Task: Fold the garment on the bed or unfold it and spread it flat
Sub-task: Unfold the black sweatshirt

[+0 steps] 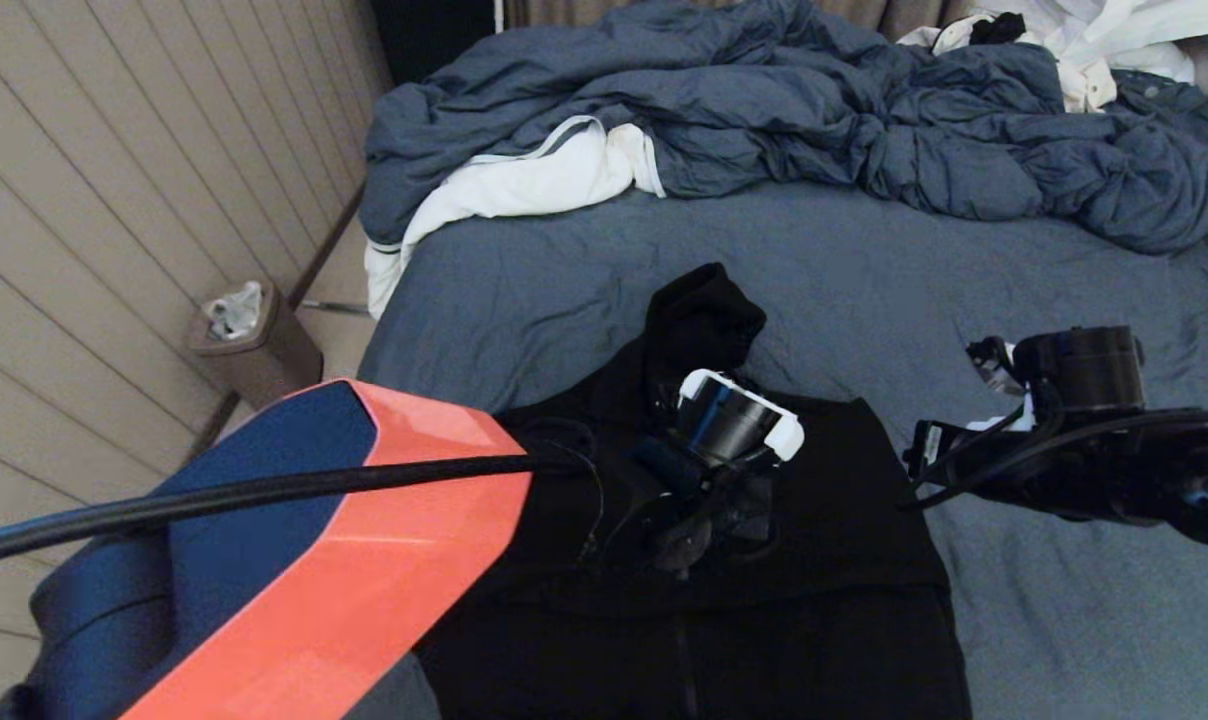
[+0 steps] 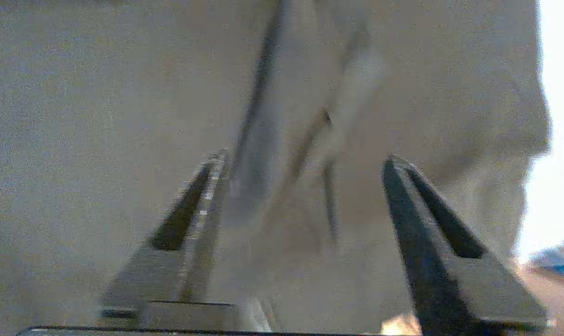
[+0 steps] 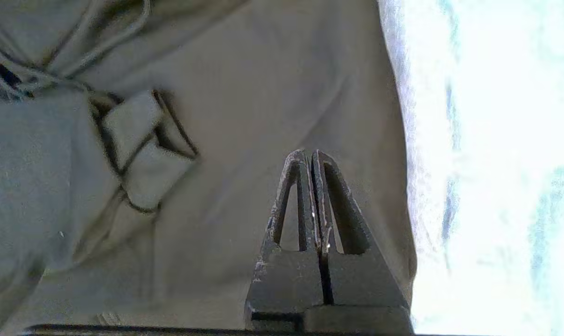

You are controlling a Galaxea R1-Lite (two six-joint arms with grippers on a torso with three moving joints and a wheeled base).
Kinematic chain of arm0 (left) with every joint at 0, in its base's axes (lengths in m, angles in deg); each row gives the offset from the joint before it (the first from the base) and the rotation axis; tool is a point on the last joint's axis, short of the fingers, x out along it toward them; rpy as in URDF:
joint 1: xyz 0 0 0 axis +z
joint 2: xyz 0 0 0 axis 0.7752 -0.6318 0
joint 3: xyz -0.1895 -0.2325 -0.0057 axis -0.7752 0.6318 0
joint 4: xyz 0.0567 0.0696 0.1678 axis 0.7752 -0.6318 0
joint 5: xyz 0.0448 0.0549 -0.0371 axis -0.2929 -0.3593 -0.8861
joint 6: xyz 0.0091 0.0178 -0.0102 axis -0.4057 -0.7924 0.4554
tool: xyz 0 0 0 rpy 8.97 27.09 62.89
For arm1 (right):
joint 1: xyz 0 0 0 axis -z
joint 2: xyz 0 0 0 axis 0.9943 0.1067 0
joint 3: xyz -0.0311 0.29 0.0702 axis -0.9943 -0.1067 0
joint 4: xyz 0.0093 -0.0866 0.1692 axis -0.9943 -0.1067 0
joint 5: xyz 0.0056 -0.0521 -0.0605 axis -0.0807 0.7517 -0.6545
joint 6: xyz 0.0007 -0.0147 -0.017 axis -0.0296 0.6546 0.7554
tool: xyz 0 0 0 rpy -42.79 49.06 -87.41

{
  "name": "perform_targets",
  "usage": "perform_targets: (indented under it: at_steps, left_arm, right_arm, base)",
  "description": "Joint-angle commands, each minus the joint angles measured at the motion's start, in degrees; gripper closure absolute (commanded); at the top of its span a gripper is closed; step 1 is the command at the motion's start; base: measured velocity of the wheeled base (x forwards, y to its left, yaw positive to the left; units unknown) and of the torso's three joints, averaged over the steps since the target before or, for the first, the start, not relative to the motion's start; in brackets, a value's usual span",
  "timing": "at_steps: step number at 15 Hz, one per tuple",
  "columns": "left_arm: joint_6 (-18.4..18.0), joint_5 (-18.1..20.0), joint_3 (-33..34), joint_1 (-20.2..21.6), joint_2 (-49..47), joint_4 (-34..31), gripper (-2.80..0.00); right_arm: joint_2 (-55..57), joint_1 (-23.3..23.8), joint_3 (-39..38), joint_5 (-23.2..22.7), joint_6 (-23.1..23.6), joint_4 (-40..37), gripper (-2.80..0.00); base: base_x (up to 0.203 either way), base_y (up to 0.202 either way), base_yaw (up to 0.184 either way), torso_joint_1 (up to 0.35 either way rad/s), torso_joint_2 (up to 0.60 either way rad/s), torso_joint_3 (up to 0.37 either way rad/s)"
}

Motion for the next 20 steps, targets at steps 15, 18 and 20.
perform_targets:
  at_steps: [15, 18, 20]
  left_arm:
    - [-8.80, -6.31, -11.83, 3.77, -15.25, 5.36, -2.80]
    - [-8.54, -6.31, -11.83, 3.93, -15.69, 6.12, 0.00]
    - [-8.36, -6.31, -11.83, 4.02, -15.19, 6.29, 0.00]
  right_arm:
    - [1.98, -0.58, -2.44, -0.70, -0.08, 4.71, 0.00]
    - [1.98, -0.58, -2.44, -0.70, -0.08, 4.71, 0.00]
    - [1.98, -0.58, -2.44, -0.70, 0.01, 4.71, 0.00]
  base:
    - [0.000, 0.000, 0.000, 0.000, 0.00, 0.000]
    - [0.000, 0.000, 0.000, 0.000, 0.00, 0.000]
    - [0.000, 0.000, 0.000, 0.000, 0.00, 0.000]
